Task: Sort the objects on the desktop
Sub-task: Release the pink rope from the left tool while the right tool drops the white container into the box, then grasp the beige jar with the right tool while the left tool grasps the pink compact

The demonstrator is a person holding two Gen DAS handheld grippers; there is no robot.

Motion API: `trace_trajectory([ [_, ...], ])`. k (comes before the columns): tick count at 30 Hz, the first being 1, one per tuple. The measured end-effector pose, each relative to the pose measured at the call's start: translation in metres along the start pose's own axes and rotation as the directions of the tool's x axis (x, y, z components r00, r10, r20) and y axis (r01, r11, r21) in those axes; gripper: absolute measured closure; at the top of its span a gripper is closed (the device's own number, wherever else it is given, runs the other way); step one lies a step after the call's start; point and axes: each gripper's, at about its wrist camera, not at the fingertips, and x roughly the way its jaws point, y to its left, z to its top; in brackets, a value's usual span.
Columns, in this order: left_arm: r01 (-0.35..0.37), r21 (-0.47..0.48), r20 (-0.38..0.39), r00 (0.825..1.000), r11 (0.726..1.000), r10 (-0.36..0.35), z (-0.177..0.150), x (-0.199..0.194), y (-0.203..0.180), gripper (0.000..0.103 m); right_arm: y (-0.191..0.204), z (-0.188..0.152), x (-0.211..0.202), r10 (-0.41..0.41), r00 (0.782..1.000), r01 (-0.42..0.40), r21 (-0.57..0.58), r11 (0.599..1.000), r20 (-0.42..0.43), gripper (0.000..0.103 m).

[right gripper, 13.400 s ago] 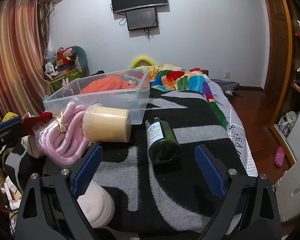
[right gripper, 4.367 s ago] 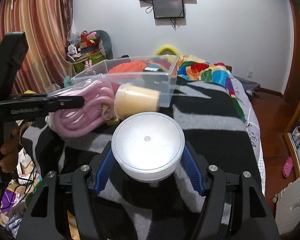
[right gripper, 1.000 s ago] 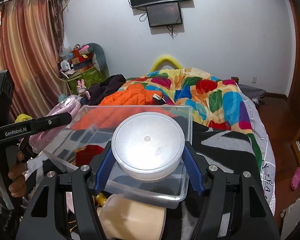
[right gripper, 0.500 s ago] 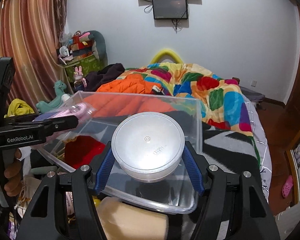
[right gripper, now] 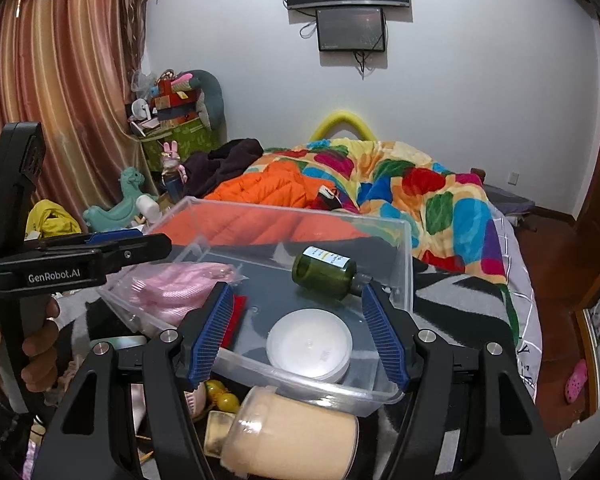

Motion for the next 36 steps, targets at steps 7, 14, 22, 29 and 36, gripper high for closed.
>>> trace_trajectory([
  [7,-0.032,0.015,-0.027,0.999,0.999,0.033,-0.018,-0.021,0.011,0.039,0.001,-0.003,-0.02,-0.013,1.0,0.013,-0.006,1.0,0.025,0.03],
  [14,-0.072,0.062,-0.005,0.997,0.996,0.072,-0.038,-0.048,0.009,0.039,0.003,-0.008,-0.038,-0.025,0.999,0.025,0.003,1.0,0.038,0.028],
  [22,-0.026,0.089,0.009,1.0,0.996,0.026,-0.049,-0.068,-0.007,0.03,0.007,-0.024,-0.053,-0.067,0.997,0.067,-0.013,0.998,0.044,0.022],
  [29,-0.053,0.116,0.004,0.999,0.992,0.052,-0.062,-0.069,-0.021,0.03,0.004,-0.044,-0.049,-0.091,0.996,0.091,0.002,0.996,0.013,0.022],
  [36,-0.03,0.112,-0.011,0.999,0.993,0.032,-0.073,-0.06,-0.033,0.03,0.003,-0.055,-0.044,-0.089,0.996,0.089,0.002,0.996,-0.01,0.021],
])
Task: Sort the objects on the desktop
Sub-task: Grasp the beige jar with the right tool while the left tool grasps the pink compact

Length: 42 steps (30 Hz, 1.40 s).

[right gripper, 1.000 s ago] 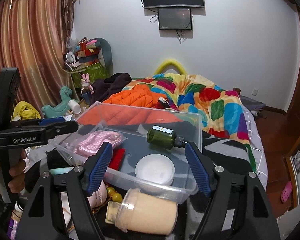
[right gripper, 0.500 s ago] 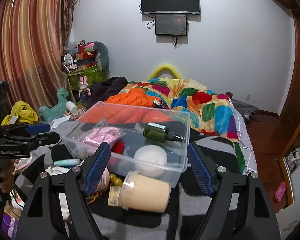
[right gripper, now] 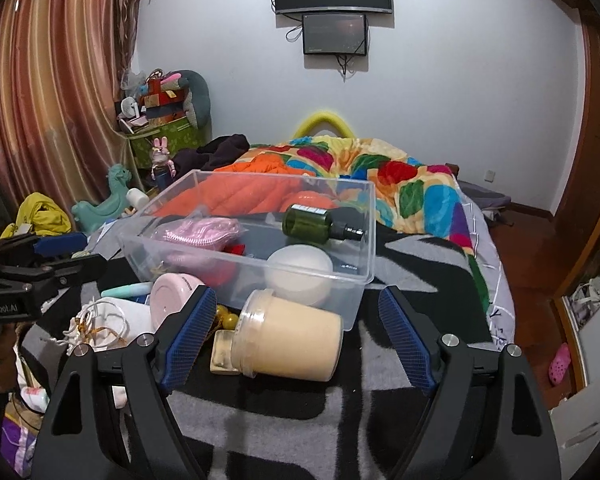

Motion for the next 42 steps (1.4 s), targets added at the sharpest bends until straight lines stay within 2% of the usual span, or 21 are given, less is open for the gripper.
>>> trace_trajectory([
  [4,0.018,-0.002,-0.021,1.0,1.0,-0.018,-0.002,0.008,-0.006,0.03,0.0,-0.013,0.004,-0.04,0.999,0.04,-0.009,0.999,-0.006,0.021],
  [9,0.032,-0.014,-0.031,0.999,0.999,-0.033,-0.001,0.016,-0.012,0.029,-0.011,-0.023,0.014,0.01,0.999,-0.007,0.056,0.998,-0.041,0.021],
  [12,0.022,0.005,-0.029,0.999,1.0,-0.021,-0.001,0.019,-0.02,0.029,-0.011,-0.022,0.022,0.037,0.998,-0.034,0.068,0.997,-0.051,0.016],
  [15,0.013,0.029,-0.03,0.999,1.0,-0.012,-0.002,0.023,-0.029,0.029,-0.006,-0.021,0.024,0.05,0.997,-0.046,0.064,0.997,-0.051,0.016],
  [21,0.028,0.039,-0.088,0.996,0.999,-0.024,-0.004,0.037,-0.036,0.029,0.004,-0.032,0.041,0.057,0.994,-0.053,0.051,0.997,-0.093,0.016],
  [24,0.021,0.049,-0.098,0.995,0.999,-0.016,-0.006,0.038,-0.036,0.029,-0.005,-0.038,0.044,0.082,0.992,-0.073,0.091,0.993,-0.098,0.019],
  [26,0.018,0.051,-0.106,0.994,0.999,-0.013,-0.007,0.04,-0.037,0.029,-0.012,-0.04,0.044,0.165,0.981,-0.151,0.13,0.98,-0.104,0.034],
  [28,0.033,0.044,-0.125,0.992,0.999,-0.027,-0.006,0.045,-0.038,0.029,-0.017,-0.042,0.038,0.187,0.977,-0.171,0.145,0.974,-0.098,0.036],
  [30,0.045,0.033,-0.154,0.987,0.998,-0.039,-0.006,0.053,-0.039,0.029,-0.018,-0.043,0.034,0.184,0.979,-0.17,0.143,0.975,-0.086,0.037],
  [35,0.015,0.023,-0.188,0.982,1.0,-0.011,-0.004,0.069,-0.041,0.029,-0.027,-0.049,0.02,0.193,0.98,-0.182,0.172,0.968,-0.051,0.037],
  [42,-0.039,0.03,-0.185,0.982,0.999,0.044,0.001,0.085,-0.04,0.028,-0.027,-0.051,0.02,0.196,0.98,-0.187,0.158,0.97,-0.039,0.037],
])
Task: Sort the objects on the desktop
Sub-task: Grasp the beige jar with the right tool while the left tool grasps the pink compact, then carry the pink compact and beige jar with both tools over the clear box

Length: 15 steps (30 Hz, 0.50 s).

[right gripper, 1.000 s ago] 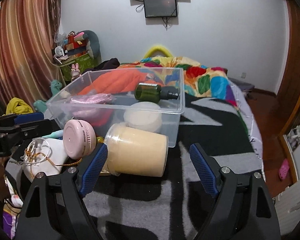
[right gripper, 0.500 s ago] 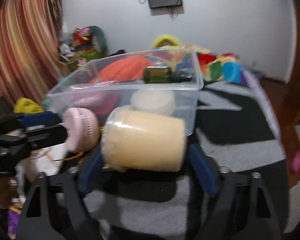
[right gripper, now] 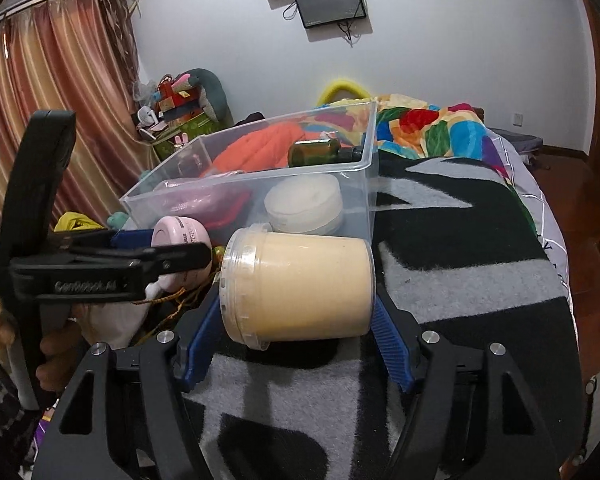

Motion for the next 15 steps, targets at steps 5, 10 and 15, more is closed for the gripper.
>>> trace_trajectory([
  [5,-0.017,0.04,0.024,1.0,0.999,0.016,-0.005,-0.001,0.0,0.031,0.0,-0.001,-0.003,0.001,1.0,-0.001,0.006,1.0,0.01,0.037],
  [10,-0.008,0.075,0.053,0.999,0.997,0.004,-0.013,-0.01,-0.005,0.04,0.001,0.002,-0.013,0.024,0.999,-0.024,0.003,1.0,0.031,0.037],
  [15,0.011,0.052,0.084,0.996,0.999,-0.016,-0.022,-0.023,-0.001,0.04,0.009,0.006,-0.026,0.021,0.997,-0.019,-0.019,1.0,0.07,0.037],
])
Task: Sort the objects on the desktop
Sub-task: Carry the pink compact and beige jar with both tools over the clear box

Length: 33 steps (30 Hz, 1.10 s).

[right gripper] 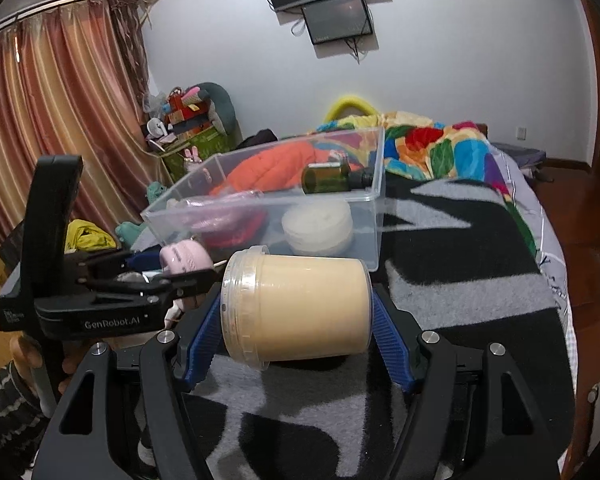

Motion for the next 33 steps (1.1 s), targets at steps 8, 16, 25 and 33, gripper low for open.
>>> trace_trajectory([
  [8,0.03,-0.026,0.074,0.997,0.999,-0.028,0.001,-0.033,0.007,0.04,0.01,0.013,-0.017,-0.004,0.999,0.005,-0.026,1.0,0.048,0.037],
  [16,0.102,-0.09,0.139,0.986,0.991,-0.089,0.016,-0.06,0.028,0.04,0.012,0.04,-0.025,-0.008,0.995,0.011,-0.022,1.0,0.098,0.037],
  [25,0.056,-0.096,0.22,0.975,0.994,-0.034,0.043,-0.083,0.05,0.04,0.013,0.066,-0.011,-0.018,0.992,0.021,-0.023,1.0,0.126,0.037],
  [33,0.048,-0.123,0.226,0.974,0.991,-0.019,0.061,-0.069,0.072,0.04,0.005,0.081,0.026,-0.02,0.995,0.018,0.016,1.0,0.095,0.037],
])
